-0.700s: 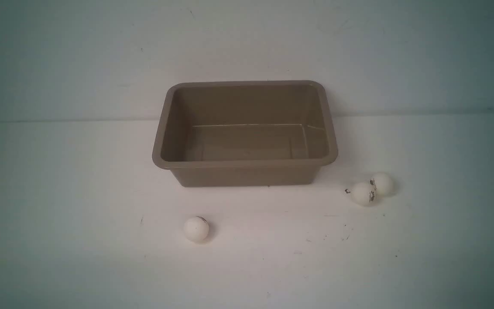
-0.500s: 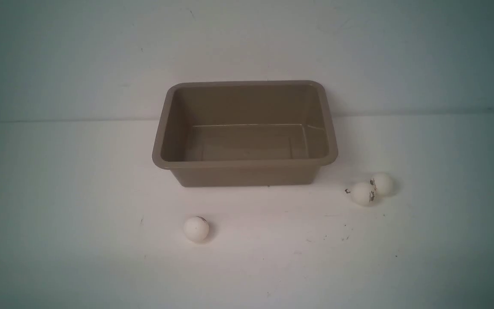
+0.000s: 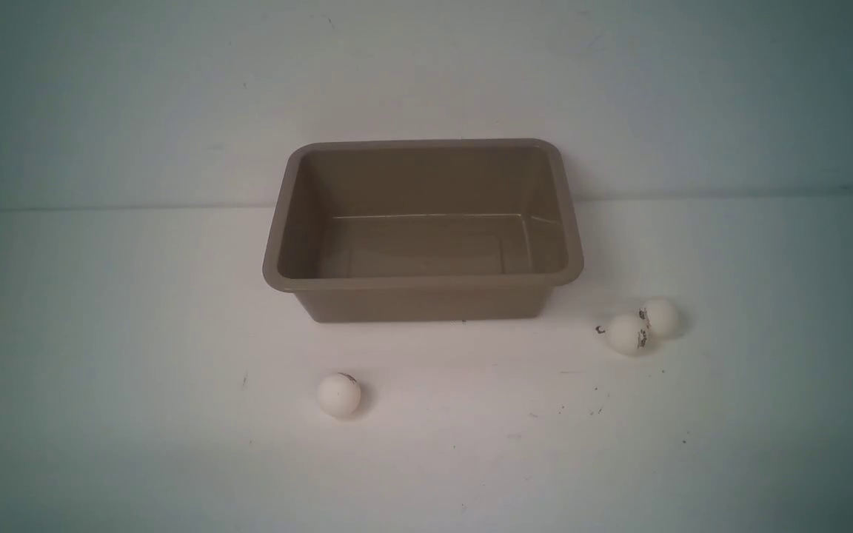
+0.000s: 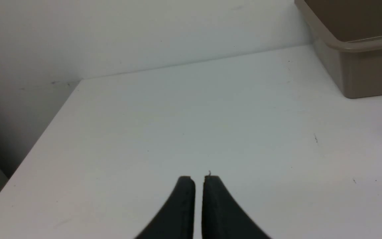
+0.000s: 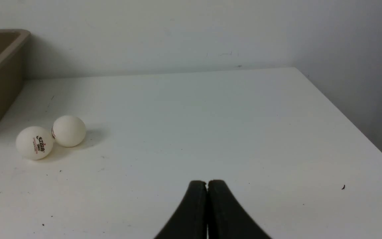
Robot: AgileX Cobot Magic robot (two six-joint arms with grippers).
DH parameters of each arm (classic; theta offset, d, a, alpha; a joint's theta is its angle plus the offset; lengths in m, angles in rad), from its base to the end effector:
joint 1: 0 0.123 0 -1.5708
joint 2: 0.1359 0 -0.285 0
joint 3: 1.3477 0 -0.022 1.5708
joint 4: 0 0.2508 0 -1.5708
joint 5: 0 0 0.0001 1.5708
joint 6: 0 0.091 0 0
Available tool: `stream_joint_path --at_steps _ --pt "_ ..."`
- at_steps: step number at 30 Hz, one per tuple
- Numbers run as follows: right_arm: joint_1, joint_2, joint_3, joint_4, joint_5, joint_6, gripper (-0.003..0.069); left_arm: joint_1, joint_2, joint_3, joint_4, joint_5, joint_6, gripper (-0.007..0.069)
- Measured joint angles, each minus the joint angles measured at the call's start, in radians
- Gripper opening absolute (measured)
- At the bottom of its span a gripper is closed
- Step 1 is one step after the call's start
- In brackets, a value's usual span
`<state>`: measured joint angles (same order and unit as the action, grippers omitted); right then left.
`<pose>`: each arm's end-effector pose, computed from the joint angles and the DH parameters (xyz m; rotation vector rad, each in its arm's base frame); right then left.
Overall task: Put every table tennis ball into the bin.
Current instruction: Use the left arm to clamp the table tennis ball closest to it
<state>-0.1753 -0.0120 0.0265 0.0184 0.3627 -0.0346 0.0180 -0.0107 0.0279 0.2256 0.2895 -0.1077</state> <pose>0.0522 -0.0086 0.1723 0.1424 1.8572 -0.1275 0.0545 0.0068 0.1788 0.0350 1.7850 0.1482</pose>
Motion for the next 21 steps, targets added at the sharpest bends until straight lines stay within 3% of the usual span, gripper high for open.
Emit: stream_joint_path --at_steps 21 --pt "0.031 0.0 0.0 0.0 0.0 0.0 -0.001 0.0 0.0 0.0 0.0 0.0 0.0 0.002"
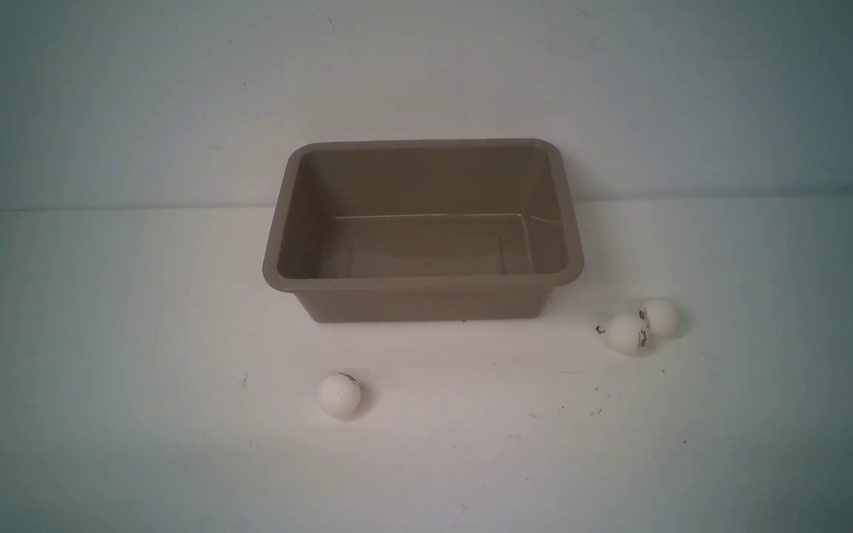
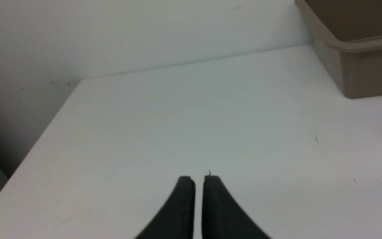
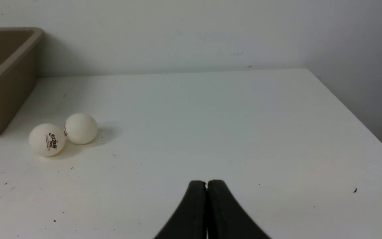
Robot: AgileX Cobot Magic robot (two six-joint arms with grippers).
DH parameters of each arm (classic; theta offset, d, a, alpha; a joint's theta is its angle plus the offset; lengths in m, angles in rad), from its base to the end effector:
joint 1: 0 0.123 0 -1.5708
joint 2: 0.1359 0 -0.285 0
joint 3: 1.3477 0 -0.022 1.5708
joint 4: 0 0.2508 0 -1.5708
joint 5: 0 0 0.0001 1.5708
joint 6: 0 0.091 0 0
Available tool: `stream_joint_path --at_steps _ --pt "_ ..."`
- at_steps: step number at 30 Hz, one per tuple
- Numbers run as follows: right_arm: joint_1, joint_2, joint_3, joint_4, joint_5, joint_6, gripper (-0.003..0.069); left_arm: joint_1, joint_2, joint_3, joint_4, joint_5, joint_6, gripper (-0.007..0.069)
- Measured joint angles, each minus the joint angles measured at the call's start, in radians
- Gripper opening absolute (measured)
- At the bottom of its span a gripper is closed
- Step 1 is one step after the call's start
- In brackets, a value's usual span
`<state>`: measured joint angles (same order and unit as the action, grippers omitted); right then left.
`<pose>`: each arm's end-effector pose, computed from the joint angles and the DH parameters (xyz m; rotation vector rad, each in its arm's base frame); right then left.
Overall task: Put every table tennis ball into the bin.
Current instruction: Use the left arm to clamp the table tennis ball closest to it
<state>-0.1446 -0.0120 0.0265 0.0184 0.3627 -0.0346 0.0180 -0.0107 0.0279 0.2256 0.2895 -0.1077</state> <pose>0.0524 -0.0070 0.1723 0.1138 1.8586 -0.1062 0.0545 0.0068 0.1788 0.0350 1.7850 0.1482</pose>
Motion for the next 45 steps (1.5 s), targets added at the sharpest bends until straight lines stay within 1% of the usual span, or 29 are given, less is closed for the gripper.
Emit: stream_joint_path --at_steps 10,12,13,15,16,17,21,22,24,25,26,27,28,31,32,36,42,45 --pt "0.0 0.0 0.0 0.001 0.0 0.0 -0.001 0.0 0.0 0.0 -0.001 0.0 -0.002 0.002" --pt "0.0 0.0 0.0 0.02 0.0 0.007 -0.001 0.0 0.0 0.0 -0.026 -0.006 -0.029 0.002" --pt "0.0 0.0 0.0 0.042 0.0 0.018 -0.001 0.0 0.0 0.0 -0.062 -0.013 -0.061 0.002" --pt "0.0 0.0 0.0 0.11 -0.005 0.041 -0.001 0.0 0.0 0.0 -0.144 -0.036 -0.136 0.002" --pt "0.0 0.0 0.001 0.161 -0.013 0.053 -0.001 0.0 0.0 0.0 -0.216 -0.062 -0.201 0.002" --pt "0.0 0.0 0.001 0.195 -0.022 0.059 -0.001 0.0 0.0 0.0 -0.237 -0.073 -0.228 0.002" --pt "0.0 0.0 0.002 0.489 -0.099 0.078 -0.001 0.0 0.0 0.0 -0.433 -0.16 -0.365 0.002" --pt "0.0 0.0 0.002 0.54 -0.107 0.08 -0.001 0.0 0.0 0.0 -0.47 -0.169 -0.389 0.002" --pt "0.0 0.0 0.002 0.68 -0.128 0.087 -0.001 0.0 0.0 0.0 -0.535 -0.183 -0.422 0.002" --pt "0.0 0.0 0.002 0.779 -0.136 0.091 -0.001 0.0 0.0 0.0 -0.571 -0.187 -0.436 0.002" --pt "0.0 0.0 0.002 0.852 -0.138 0.091 -0.001 0.0 0.0 0.0 -0.589 -0.188 -0.441 0.002" --pt "0.0 0.0 0.002 0.865 -0.138 0.091 -0.001 0.0 0.0 0.0 -0.589 -0.188 -0.441 0.002" --pt "0.0 0.0 0.002 0.943 -0.141 0.091 -0.001 0.0 0.0 0.0 -0.617 -0.189 -0.446 0.002" --pt "0.0 0.0 0.002 1.042 -0.154 0.091 -0.001 0.0 0.0 0.0 -0.637 -0.193 -0.447 0.002" --pt "0.0 0.0 0.002 1.047 -0.157 0.091 -0.001 0.0 0.0 0.0 -0.639 -0.193 -0.447 0.002" --pt "0.0 0.0 0.002 1.146 -0.158 0.093 -0.001 0.0 0.0 0.0 -0.642 -0.218 -0.443 0.002" --pt "0.0 0.0 0.002 1.172 -0.169 0.093 -0.001 0.0 0.0 0.0 -0.644 -0.27 -0.443 0.002" --pt "0.0 0.0 0.002 1.183 -0.218 0.093 -0.001 0.0 0.0 0.0 -0.651 -0.306 -0.444 0.002"
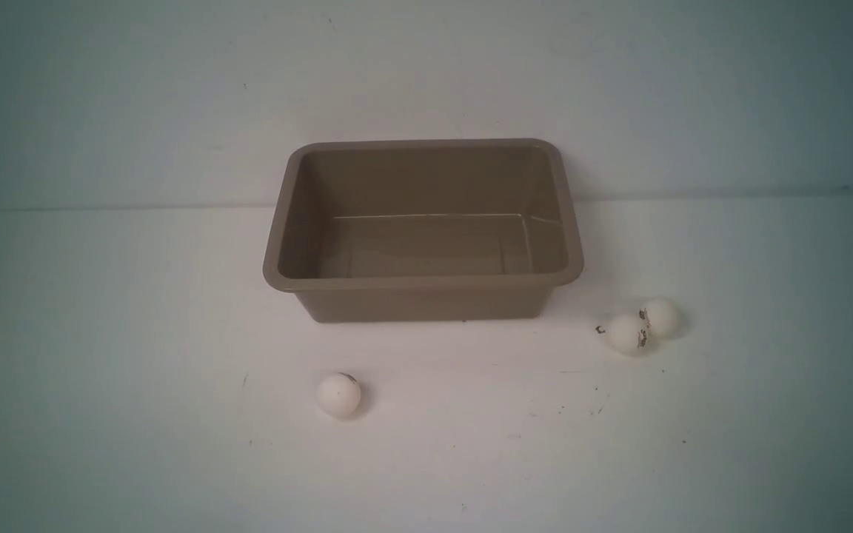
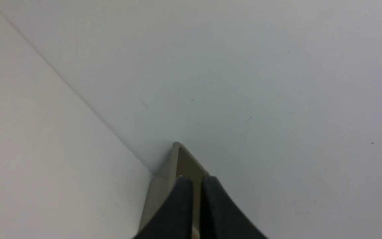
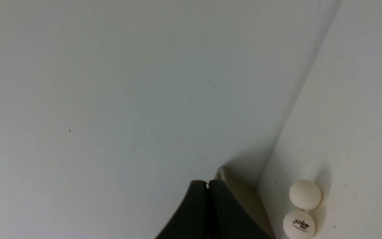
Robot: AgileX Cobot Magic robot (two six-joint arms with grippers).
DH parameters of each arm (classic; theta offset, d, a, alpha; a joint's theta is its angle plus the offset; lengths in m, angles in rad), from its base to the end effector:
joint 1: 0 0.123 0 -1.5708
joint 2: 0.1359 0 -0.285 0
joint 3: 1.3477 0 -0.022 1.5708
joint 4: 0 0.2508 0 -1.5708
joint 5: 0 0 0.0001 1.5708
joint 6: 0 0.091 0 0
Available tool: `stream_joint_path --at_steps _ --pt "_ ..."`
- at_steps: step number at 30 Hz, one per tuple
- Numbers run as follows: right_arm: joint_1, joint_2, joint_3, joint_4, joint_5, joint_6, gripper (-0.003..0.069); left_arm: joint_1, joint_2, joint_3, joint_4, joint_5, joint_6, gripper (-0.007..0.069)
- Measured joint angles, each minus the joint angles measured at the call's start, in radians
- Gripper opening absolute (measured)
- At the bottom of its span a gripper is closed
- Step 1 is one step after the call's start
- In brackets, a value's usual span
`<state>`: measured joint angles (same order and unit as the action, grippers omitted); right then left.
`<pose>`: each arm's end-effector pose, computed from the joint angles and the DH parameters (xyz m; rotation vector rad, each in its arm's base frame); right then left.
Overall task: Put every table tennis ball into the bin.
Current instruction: Use the left arm to clamp the table tennis ball closest to it
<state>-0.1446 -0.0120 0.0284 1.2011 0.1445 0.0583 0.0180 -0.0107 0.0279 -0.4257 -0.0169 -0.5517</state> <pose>0.0571 0.0041 0.1995 0.9671 1.3218 0.9714 0.0565 0.0016 0.2057 -0.7372 1.3448 -0.7661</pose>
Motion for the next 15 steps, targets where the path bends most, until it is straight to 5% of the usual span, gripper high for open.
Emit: stream_joint_path --at_steps 4,9,12,15 --pt "0.0 0.0 0.0 -0.008 0.002 -0.038 -0.001 0.0 0.0 0.0 -0.064 -0.008 -0.065 0.002" --pt "0.002 0.0 -0.038 -0.073 0.136 -0.32 -0.001 -0.005 0.0 0.0 -0.053 -0.009 -0.11 0.002" --pt "0.003 0.036 -0.163 -0.098 0.264 -0.553 -0.001 -0.059 0.006 -0.093 0.214 0.185 0.019 0.002" --pt "0.006 0.1 -0.249 -0.116 0.32 -0.672 -0.001 -0.102 0.074 -0.187 0.345 0.355 0.101 0.002"
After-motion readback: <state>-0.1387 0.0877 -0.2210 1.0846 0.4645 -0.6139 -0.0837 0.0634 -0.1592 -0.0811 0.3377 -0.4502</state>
